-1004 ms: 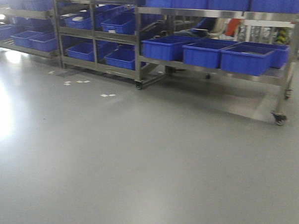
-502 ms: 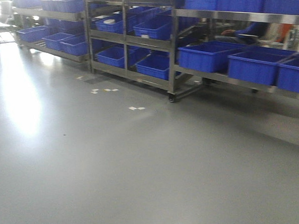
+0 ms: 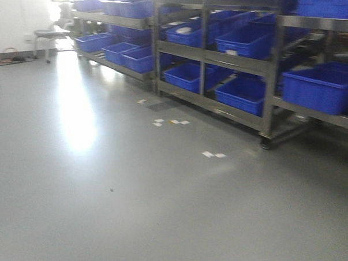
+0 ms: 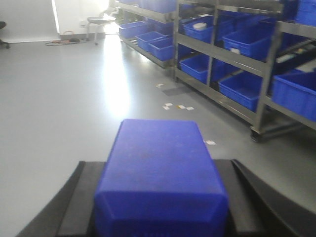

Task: Pick and sort blue part to right shelf
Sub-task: 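Drive the base away from the table holding both blocks, then drive the base up to the shelf of blue bins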

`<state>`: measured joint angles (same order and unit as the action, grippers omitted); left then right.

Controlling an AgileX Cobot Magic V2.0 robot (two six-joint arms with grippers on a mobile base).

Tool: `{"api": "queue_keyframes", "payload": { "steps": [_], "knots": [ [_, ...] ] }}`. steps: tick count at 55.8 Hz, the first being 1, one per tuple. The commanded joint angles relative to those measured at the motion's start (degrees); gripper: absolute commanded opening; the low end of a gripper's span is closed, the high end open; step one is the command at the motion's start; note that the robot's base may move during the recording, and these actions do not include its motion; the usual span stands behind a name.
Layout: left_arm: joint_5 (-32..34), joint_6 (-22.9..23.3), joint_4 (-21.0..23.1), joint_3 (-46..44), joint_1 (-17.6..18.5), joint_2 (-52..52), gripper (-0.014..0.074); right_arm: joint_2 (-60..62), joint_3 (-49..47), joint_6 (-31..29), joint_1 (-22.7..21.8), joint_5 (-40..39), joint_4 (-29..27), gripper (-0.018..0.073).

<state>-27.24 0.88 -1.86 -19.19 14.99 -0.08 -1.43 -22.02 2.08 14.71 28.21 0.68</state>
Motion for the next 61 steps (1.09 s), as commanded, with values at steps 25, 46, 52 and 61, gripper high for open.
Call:
{"api": "queue_keyframes", "payload": {
  "steps": [25,46,52,61],
  "knots": [
    [5.31,0.49,1.04,-1.62,-3.37,0.50,0.0335,-1.95,-1.18,-0.53,1.38,-5.38,0.48,0.0153],
    [5.31,0.49,1.04,-1.62,-3.37,0.50,0.0335,-1.95,-1.18,-0.53,1.38,-5.38,0.48,0.0153],
    [5.31,0.49,1.04,-1.62,-3.37,0.50,0.0335,-1.95,-1.18,-0.53,1.38,-5.38,0.48,0.0153],
    [5.31,0.49,1.04,-1.62,-3.37,0.50,0.0335,-1.95,-1.18,-0.53,1.38,-5.38,0.48,0.0153]
  ]
}}
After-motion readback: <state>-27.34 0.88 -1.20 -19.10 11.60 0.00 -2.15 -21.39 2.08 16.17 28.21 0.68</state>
